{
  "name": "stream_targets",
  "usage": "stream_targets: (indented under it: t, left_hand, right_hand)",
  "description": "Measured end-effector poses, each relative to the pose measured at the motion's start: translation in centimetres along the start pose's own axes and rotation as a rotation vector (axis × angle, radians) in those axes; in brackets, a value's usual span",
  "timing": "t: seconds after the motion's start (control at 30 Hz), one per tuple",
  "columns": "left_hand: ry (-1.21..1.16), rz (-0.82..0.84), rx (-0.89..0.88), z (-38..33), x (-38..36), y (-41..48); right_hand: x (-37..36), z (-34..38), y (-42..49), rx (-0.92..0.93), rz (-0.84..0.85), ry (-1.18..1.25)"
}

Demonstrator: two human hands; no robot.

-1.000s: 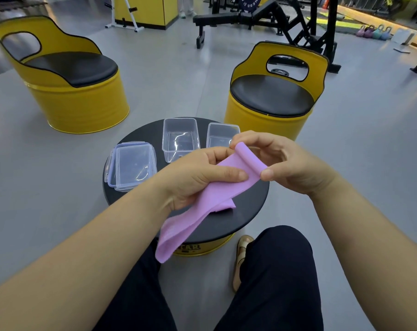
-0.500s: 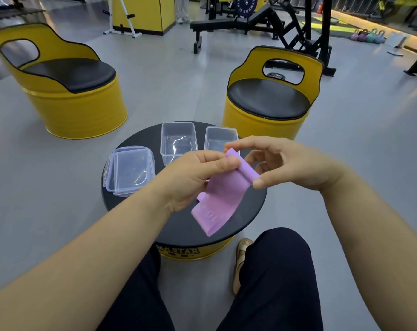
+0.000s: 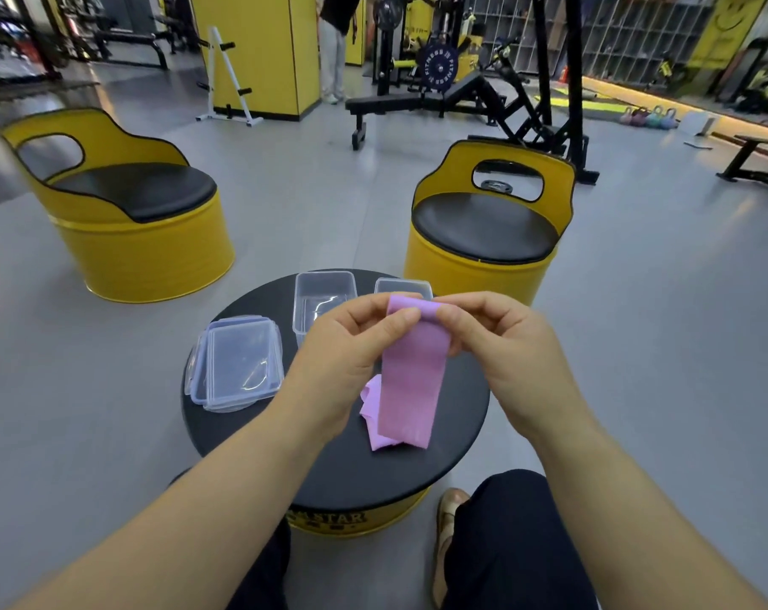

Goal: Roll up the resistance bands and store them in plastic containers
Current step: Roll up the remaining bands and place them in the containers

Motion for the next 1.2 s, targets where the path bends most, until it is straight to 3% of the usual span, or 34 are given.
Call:
stream_targets:
  t: [0.57, 0.9, 1.2]
  left_hand:
    - [0.248, -0.05, -0.084, -1.3, 0.9, -0.2]
    - [0.208, -0.039, -0.126, -1.8, 0.5, -0.3]
    - [0.197, -0.077, -0.046, -0.8, 0.7, -0.2]
  right_hand:
    - [0.1, 0.3, -0.1, 0.022, 0.049, -0.107]
    - [0.0, 0.2, -0.2, 0.0, 0.008, -0.033]
    - [0.1, -0.2, -0.3, 0.026, 0.034, -0.014]
Point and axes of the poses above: each hand's wrist, its own y-axis towards the middle knuckle, its own x-axis out of the back of the hand, z = x × y, the point moved 8 cm from there along y, towards the middle knuckle, and after that the axes turned 6 degrees about y, right-handed, at the moved point
